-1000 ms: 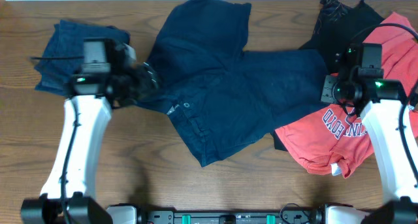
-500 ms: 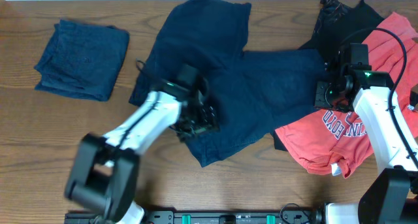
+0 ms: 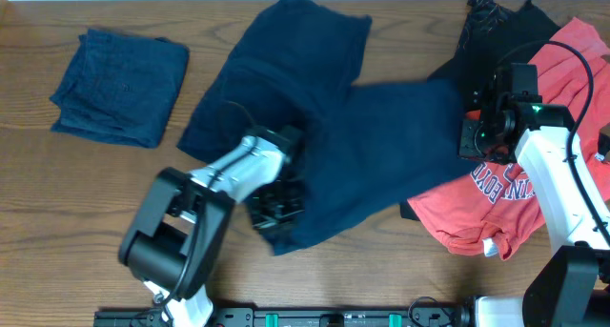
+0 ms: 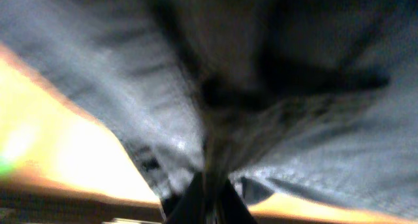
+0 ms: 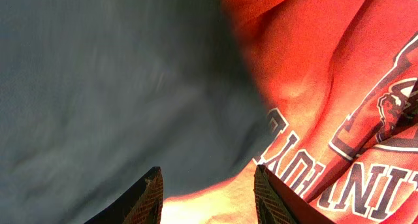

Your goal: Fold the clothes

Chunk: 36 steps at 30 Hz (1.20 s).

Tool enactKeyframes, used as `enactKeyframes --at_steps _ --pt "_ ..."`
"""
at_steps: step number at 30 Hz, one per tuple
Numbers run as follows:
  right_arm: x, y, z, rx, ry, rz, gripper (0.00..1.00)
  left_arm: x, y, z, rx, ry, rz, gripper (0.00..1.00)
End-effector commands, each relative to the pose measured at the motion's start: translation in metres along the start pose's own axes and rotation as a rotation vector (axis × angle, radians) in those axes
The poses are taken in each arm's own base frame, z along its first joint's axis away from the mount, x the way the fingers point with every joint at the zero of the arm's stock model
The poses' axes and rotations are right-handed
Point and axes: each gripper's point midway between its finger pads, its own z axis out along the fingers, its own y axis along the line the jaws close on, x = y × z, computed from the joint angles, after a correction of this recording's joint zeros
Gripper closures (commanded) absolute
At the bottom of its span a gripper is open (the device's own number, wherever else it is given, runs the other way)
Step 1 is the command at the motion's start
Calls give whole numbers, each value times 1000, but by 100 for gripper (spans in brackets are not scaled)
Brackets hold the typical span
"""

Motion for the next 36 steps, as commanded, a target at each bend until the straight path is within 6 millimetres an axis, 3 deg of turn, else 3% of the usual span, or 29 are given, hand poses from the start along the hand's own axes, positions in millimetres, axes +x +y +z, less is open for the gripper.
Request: enactKeyframes --at_steps 1,5,8,10,13,18,21,24,27,29,31,33,36 --pt "-1 -6 -1 32 -2 -1 57 -24 59 -24 -129 -102 -37 94" --pt "0 -8 -1 39 4 -5 59 -20 97 -48 -57 -69 -132 94" --pt "2 25 -2 -151 7 -142 70 -19 107 -63 33 -92 -166 94" --pt "2 49 -6 -292 -3 -211 71 -18 111 -70 66 -120 -180 94" --pt "-1 59 0 -331 -8 -230 77 -15 117 -78 77 -158 -195 94" --pt "-20 62 29 -317 -28 -167 90 -13 144 -86 -22 -234 -278 94" --pt "-36 63 51 -312 -57 -136 88 -15 152 -90 -43 -270 -311 94" --pt "-33 63 75 -310 -20 -130 86 -18 150 -91 -33 -279 -310 94" --pt "-17 60 99 -300 65 -122 86 -19 146 -91 -14 -281 -306 93" --pt "-4 49 114 -247 125 -118 87 -22 145 -91 -8 -289 -306 93" --pt "5 23 125 -122 172 -93 86 -22 145 -92 -7 -291 -306 92" --pt "11 -21 126 96 199 -13 86 -22 145 -92 -7 -292 -306 92" --pt "14 -89 108 392 198 90 85 -23 145 -92 -6 -293 -306 92"
